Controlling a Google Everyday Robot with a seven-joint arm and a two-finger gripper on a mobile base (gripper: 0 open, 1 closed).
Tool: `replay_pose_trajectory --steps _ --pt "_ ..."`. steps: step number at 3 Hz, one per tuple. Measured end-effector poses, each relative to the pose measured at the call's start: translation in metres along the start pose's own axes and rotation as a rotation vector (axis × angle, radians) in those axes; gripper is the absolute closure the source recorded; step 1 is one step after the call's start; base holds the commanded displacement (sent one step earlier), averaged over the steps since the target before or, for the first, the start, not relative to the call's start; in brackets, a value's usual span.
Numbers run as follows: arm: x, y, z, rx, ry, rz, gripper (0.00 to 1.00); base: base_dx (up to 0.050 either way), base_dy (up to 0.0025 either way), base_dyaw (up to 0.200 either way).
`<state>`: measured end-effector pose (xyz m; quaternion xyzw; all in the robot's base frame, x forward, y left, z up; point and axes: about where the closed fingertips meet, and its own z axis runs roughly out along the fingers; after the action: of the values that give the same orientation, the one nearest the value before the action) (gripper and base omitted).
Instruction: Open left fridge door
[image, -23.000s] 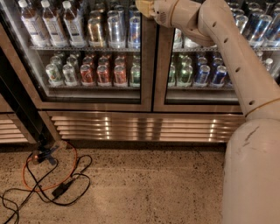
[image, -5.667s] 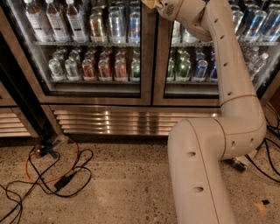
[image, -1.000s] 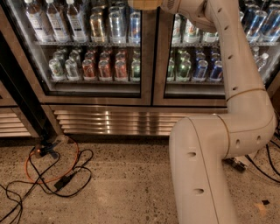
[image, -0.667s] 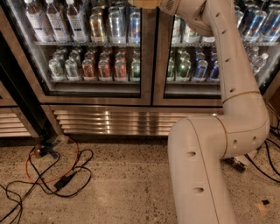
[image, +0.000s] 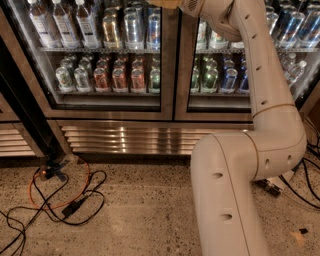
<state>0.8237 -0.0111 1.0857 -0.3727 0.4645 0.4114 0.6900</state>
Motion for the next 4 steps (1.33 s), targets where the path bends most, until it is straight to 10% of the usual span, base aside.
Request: replay_pose_trajectory --steps 2,4 --pt "-0.0006 0.0002 -0.0002 0.000 0.000 0.000 0.00 0.016 0.00121 0.077" --pt "-0.0007 0.0004 -0.0004 0.000 0.000 0.000 0.42 0.000 0.00000 0.000"
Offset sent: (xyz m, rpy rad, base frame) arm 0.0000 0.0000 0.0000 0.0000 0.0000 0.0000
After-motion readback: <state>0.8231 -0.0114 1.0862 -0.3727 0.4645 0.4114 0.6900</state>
